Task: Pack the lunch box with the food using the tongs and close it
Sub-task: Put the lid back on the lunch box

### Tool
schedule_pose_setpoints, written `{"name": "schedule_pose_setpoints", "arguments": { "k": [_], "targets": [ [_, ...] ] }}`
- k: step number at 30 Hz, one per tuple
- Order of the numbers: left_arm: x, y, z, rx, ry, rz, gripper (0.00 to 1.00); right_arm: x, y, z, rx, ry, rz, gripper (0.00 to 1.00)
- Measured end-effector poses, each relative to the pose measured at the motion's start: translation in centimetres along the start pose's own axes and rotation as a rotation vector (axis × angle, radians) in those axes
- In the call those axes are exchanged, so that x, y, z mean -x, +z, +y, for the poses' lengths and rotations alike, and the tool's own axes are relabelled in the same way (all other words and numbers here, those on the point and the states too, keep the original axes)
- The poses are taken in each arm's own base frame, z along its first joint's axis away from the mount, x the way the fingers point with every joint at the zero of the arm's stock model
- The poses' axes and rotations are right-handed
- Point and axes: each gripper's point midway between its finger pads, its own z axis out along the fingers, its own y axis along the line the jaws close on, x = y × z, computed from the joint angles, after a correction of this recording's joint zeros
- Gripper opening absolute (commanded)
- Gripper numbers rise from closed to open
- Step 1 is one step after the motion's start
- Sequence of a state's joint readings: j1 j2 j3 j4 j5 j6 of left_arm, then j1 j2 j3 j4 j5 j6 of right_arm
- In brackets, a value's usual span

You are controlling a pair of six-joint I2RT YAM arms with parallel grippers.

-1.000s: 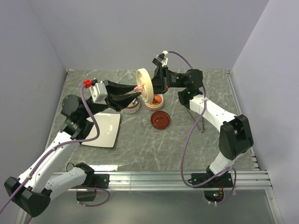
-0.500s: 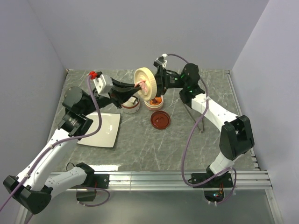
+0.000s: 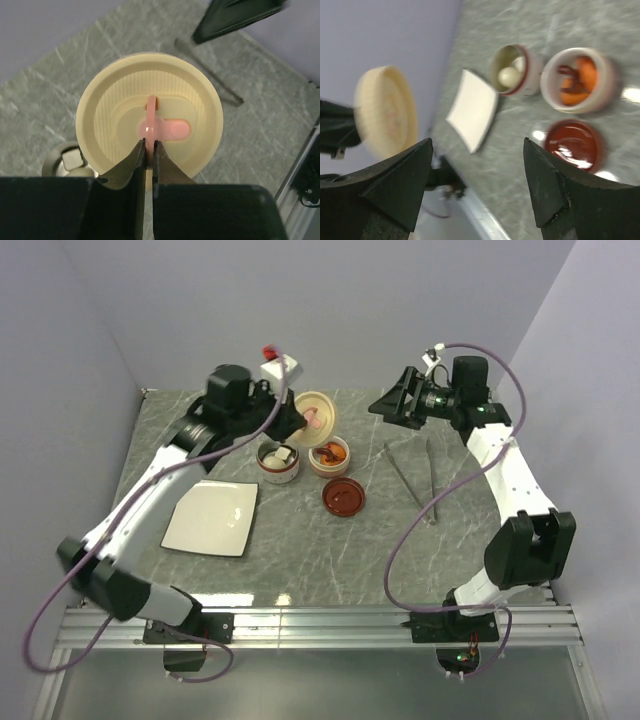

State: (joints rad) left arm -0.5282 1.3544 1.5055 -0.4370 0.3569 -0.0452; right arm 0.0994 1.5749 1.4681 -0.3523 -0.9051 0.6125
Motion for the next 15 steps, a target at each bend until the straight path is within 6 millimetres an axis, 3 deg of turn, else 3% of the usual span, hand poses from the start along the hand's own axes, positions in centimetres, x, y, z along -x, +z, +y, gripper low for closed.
{"name": "schedule_pose_setpoints", "arguments": {
  "k": [4,8,15],
  "targets": [
    [-4.4,4.4,2.7,0.069,-0.069,0.204,0.0,0.9,-2.8,-1.4,-0.178,-0.137,-0.049,0.8],
    [-8.3,7.5,4.7,0.131,-0.142,0.346,0.0,0.3,-5.5,-3.0,-0.294,-0.203,-0.045,0.82],
    [-9.9,13.3,7.3,0.248,-0.244,0.396,0.0,-0.6,-8.1,-5.9,-0.435,-0.22,-0.022,0.86]
  ]
}}
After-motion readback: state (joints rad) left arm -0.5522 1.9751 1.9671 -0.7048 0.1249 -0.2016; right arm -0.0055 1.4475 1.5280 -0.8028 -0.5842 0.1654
